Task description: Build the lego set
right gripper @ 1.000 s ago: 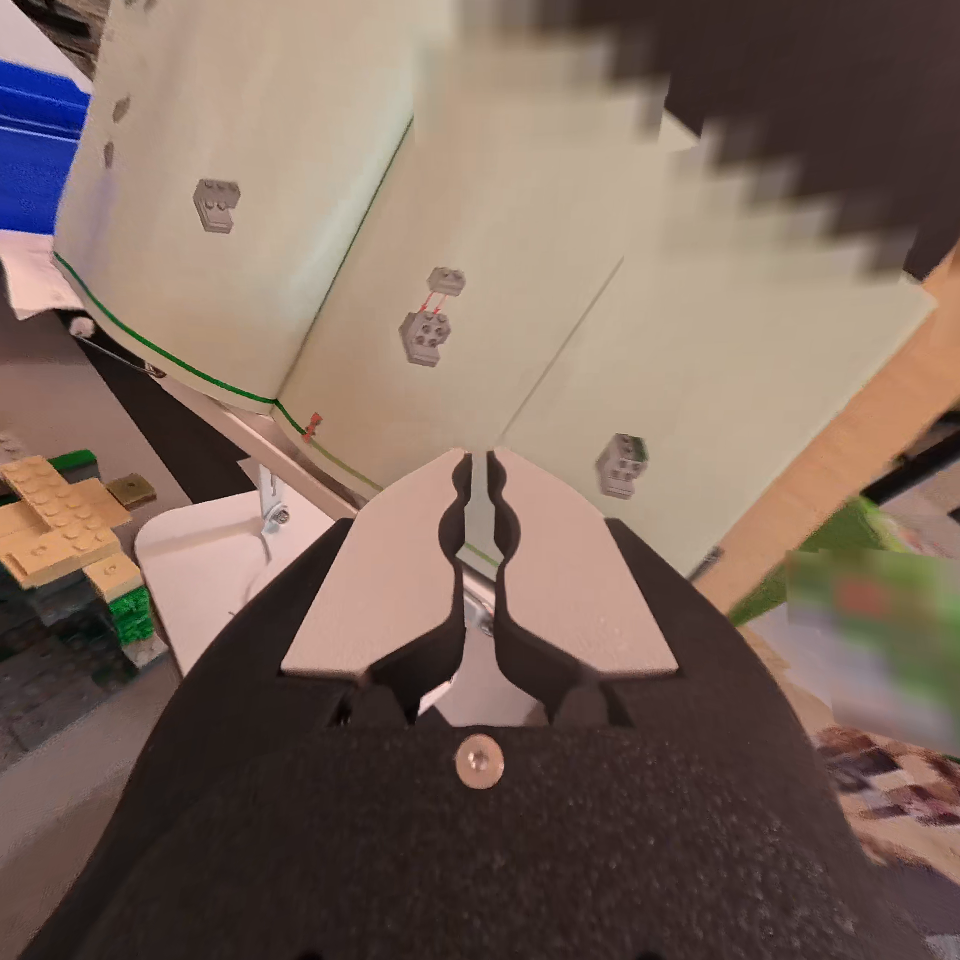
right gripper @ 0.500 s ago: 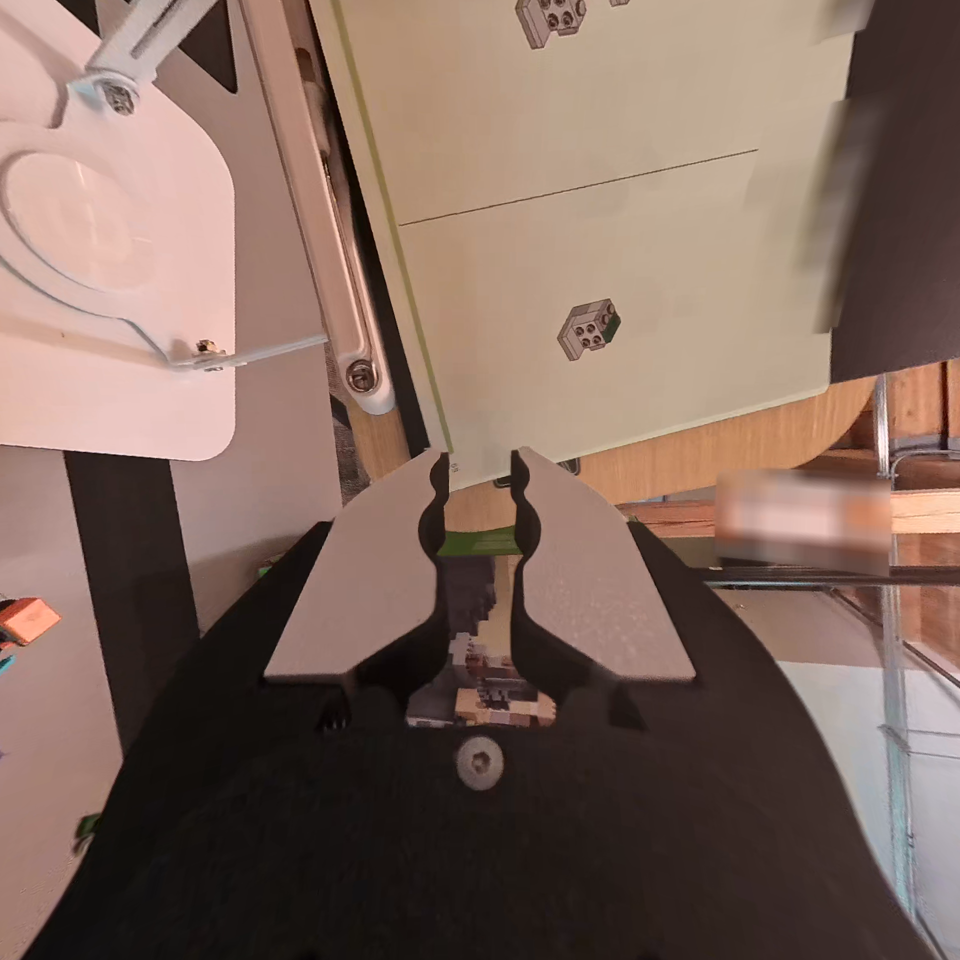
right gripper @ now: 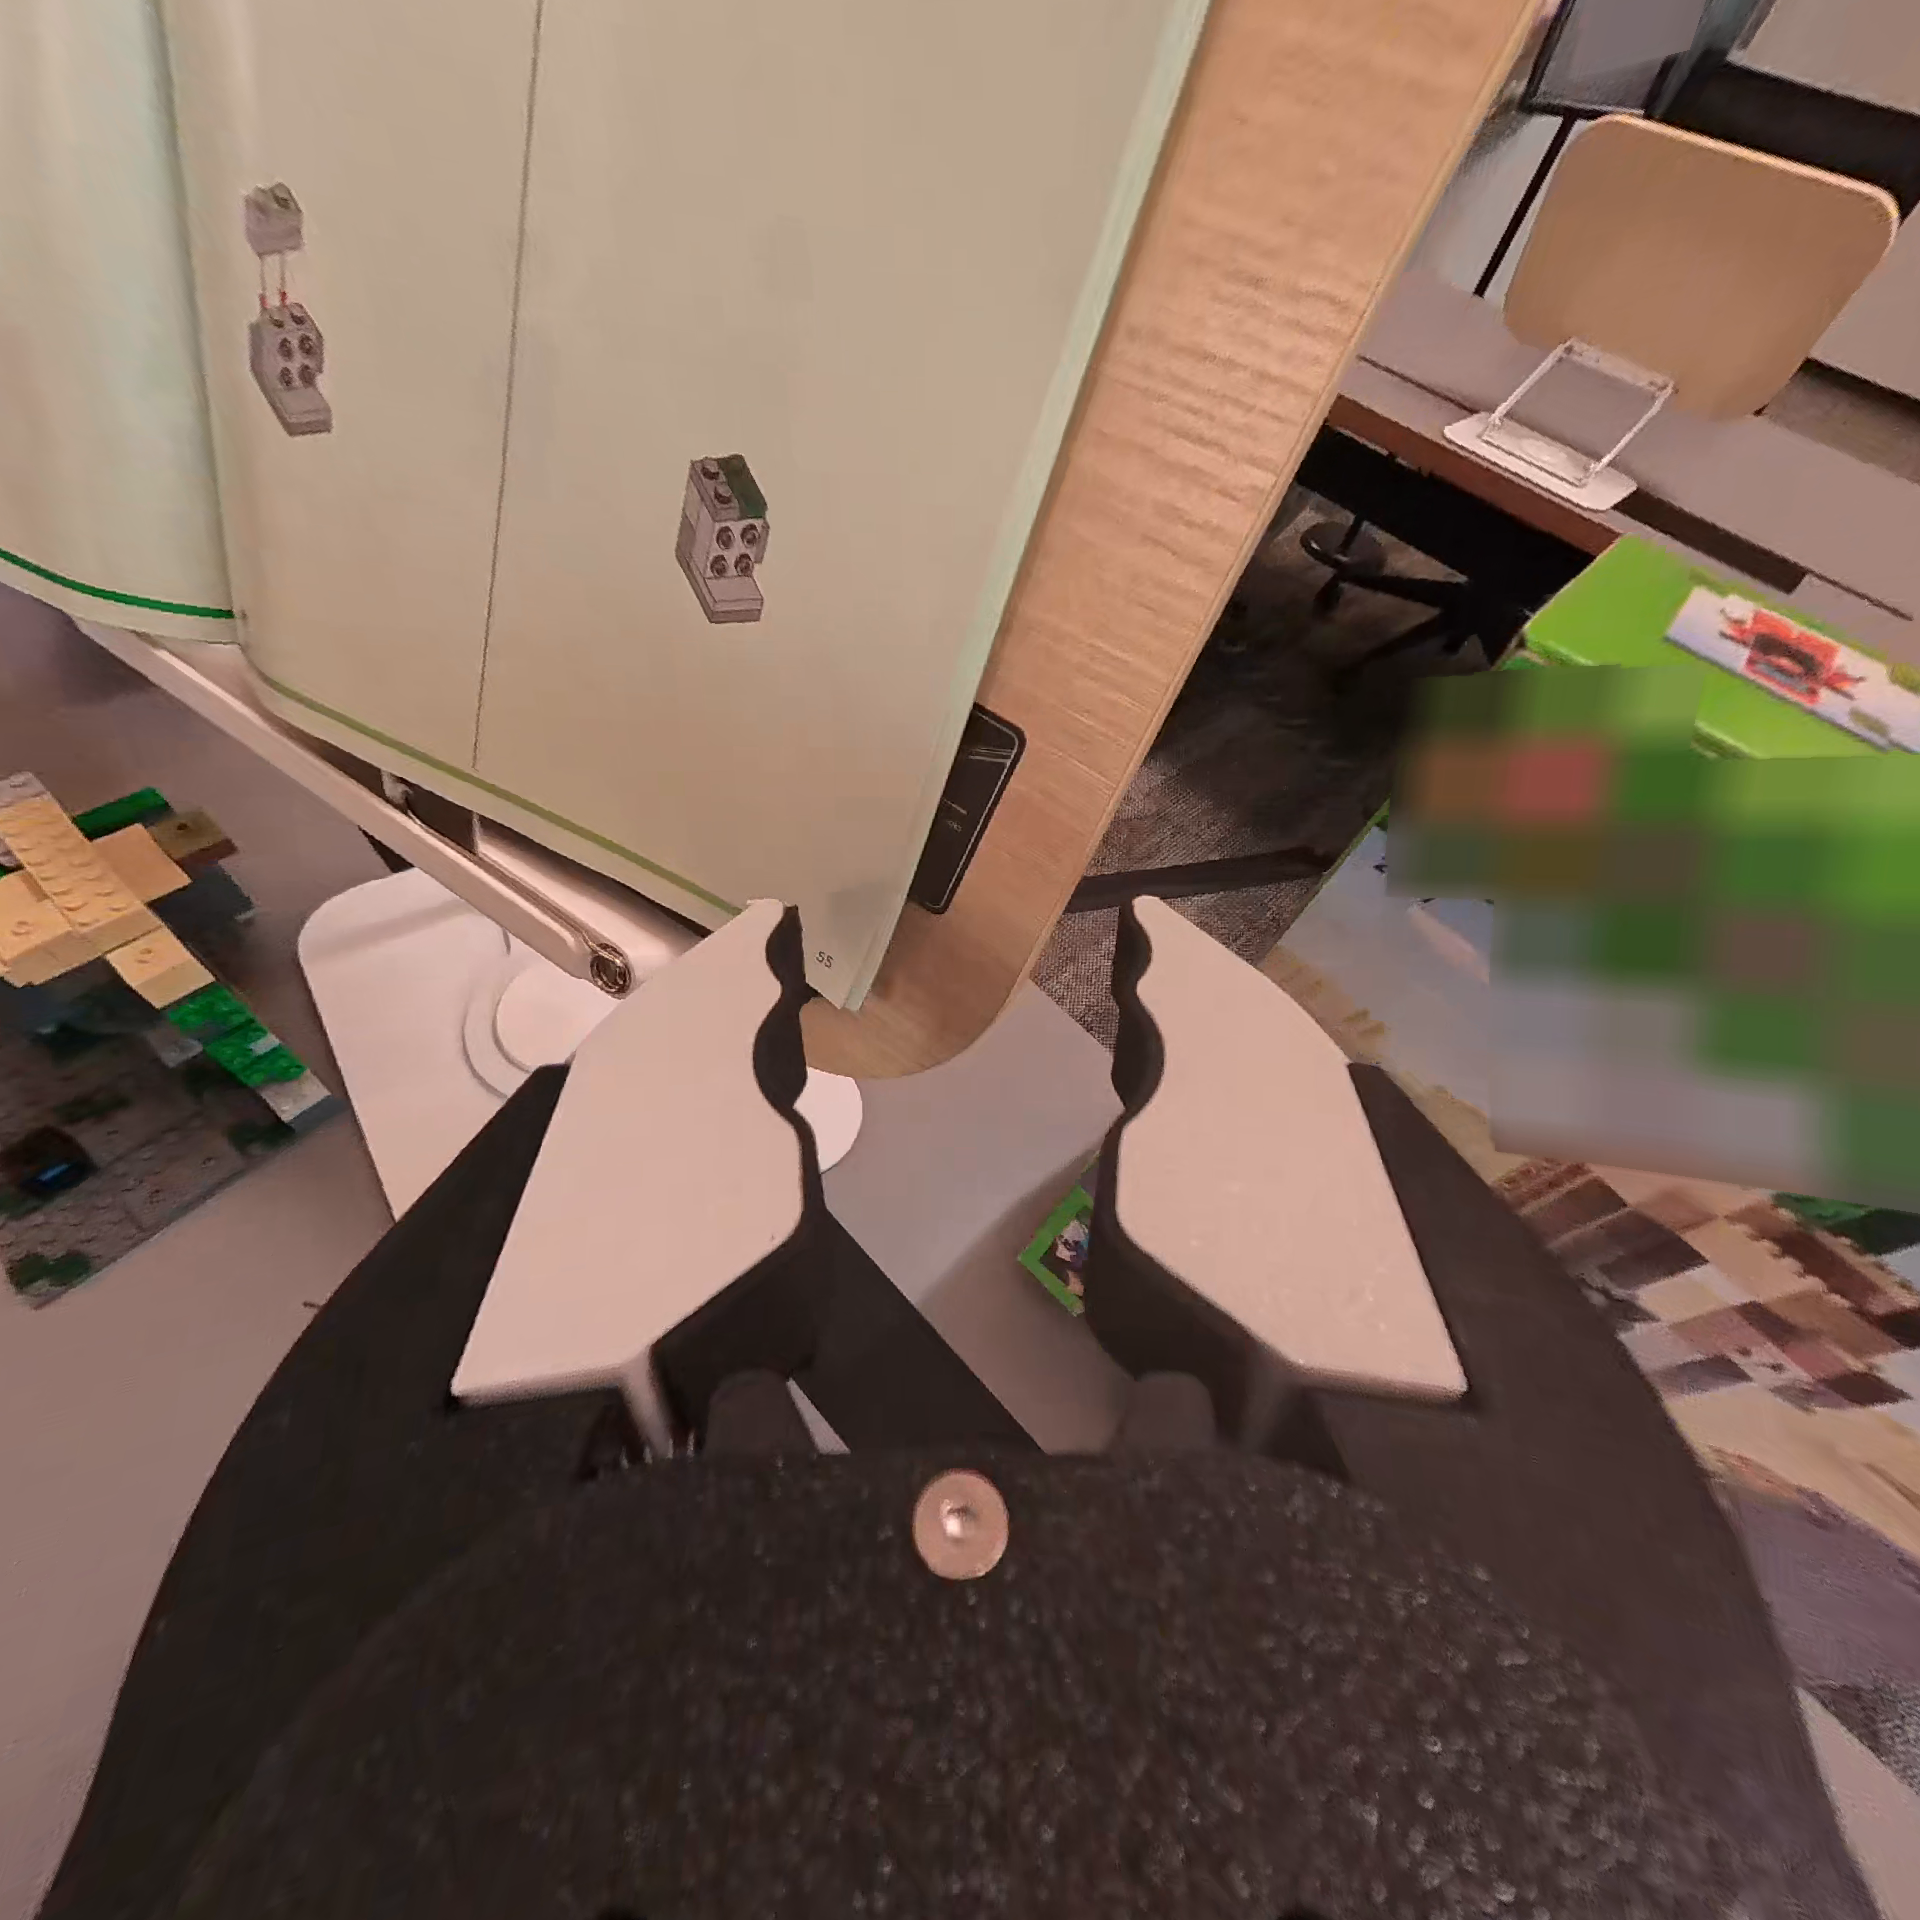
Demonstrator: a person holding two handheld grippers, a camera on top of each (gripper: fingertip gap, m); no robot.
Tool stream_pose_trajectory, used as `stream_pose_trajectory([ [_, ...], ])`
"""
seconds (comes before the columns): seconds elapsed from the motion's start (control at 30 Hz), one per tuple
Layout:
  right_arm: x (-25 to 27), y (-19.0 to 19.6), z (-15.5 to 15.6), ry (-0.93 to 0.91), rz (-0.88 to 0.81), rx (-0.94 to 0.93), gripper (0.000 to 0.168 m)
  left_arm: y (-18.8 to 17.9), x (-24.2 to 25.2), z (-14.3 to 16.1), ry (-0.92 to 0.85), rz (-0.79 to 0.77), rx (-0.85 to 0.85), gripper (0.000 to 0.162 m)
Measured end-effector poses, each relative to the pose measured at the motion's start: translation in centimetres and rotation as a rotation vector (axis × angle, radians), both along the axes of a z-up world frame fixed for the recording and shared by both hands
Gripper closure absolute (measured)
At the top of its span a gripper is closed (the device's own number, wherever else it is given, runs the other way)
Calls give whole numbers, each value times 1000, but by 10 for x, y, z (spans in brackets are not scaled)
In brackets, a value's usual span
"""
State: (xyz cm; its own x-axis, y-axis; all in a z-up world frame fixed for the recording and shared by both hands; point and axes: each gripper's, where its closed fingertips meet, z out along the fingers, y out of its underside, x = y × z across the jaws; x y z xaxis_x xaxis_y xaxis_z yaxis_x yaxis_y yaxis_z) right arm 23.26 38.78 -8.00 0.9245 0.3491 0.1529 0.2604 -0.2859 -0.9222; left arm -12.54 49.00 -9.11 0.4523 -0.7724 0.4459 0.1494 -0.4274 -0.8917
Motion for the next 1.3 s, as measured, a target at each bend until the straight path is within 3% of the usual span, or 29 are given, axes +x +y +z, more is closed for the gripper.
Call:
stream_pose_trajectory([
  [0.13, -1, -1, -4, 23, -2, 5, 111, -4, 16, 1, 35, -101, 48, 118],
  [0.2, -1, -2, -5, 23, 1, 3, 111, -4, 18, -2, 114, -106, 78, 140],
  [0.23, 0, -3, -5, 23, 1, 8, 111, 0, 15, 1, 158, -62, 124, 158],
  [0.27, 1, -4, -4, 22, -1, 14, 112, 0, 14, 9, 171, -41, 180, 162],
  [0.4, 2, -6, -2, 18, -2, 27, 113, -10, 22, 30, 245, -32, 302, 162],
  [0.6, -1, -8, -2, 10, -15, 33, 113, -11, 19, 33, 224, -15, 276, 162],
  [0.67, -3, -10, -2, -17, -26, 39, 114, -11, 15, 31, 171, -26, 239, 148],
  [0.8, -18, -14, 15, -46, -32, 96, 119, -8, 5, 26, 132, -7, 213, 137],
  [0.93, -70, -20, 35, -103, 65, 147, 124, -2, 3, 19, 70, -26, 146, 113],
  [1.1, -140, -4, 34, -179, 166, 102, 122, 9, 10, 1, 86, -18, 125, 92],
  [1.2, -152, 11, 27, -193, 159, 62, 122, 10, 18, -10, 68, -81, 60, 77],
  [1.3, -149, 20, 20, -171, 134, 26, 122, 6, 26, -13, 23, -154, 26, 75],
])
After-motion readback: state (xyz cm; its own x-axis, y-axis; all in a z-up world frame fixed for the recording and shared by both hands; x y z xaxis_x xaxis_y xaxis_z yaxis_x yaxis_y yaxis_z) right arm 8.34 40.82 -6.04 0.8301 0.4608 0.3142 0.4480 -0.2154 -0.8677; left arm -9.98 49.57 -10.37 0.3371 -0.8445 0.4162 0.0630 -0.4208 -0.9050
